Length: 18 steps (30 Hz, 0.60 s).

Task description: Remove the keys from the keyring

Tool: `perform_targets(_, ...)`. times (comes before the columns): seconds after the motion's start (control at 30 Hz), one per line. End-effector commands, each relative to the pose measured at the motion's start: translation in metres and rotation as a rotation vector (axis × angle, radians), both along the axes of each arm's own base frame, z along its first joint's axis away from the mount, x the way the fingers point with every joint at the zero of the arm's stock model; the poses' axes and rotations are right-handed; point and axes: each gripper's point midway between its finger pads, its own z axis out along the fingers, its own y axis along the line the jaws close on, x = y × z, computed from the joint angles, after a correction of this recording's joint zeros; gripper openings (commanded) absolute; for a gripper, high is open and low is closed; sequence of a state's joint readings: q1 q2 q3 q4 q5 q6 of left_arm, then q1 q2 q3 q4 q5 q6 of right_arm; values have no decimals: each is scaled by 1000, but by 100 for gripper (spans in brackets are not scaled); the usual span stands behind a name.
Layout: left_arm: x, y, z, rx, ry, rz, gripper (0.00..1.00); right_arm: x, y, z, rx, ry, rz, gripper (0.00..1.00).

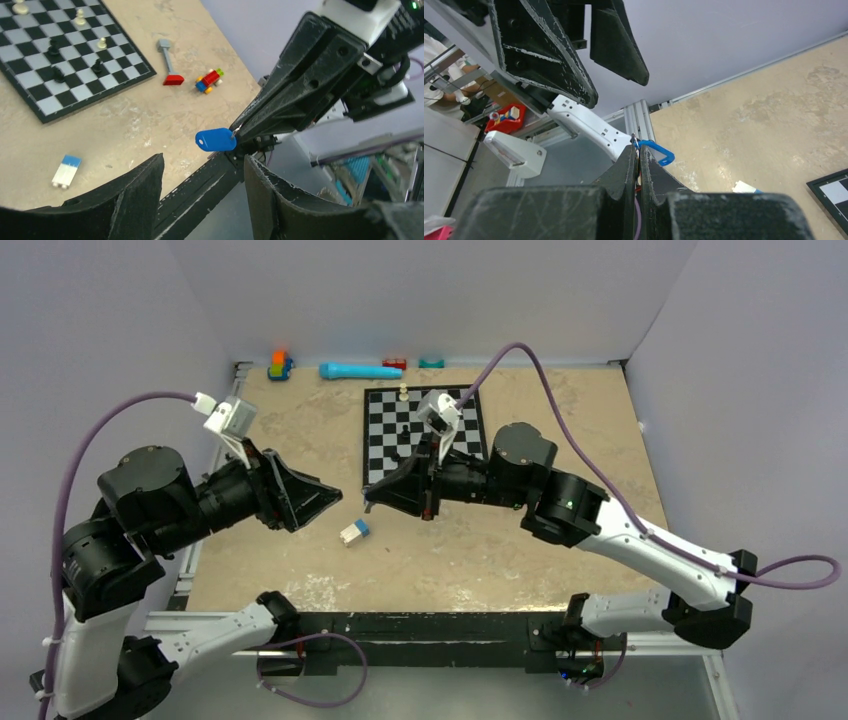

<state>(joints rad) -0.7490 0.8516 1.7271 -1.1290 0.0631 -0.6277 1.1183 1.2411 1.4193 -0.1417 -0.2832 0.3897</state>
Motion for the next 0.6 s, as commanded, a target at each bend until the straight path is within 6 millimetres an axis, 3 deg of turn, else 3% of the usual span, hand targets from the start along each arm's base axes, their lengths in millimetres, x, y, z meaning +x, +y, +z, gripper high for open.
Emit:
perform_targets(0.0, -20, -31, 21, -7, -184, -283, 64, -13, -21, -4, -51, -34, 33, 0)
perform_targets(0.23, -24, -53, 37, -46, -272, -411, 60, -10, -38, -5, -54, 26, 101, 0)
perform_targets(0.57, -3, -70, 27, 23, -270, -428, 53, -20, -41, 3, -45, 48, 177, 0)
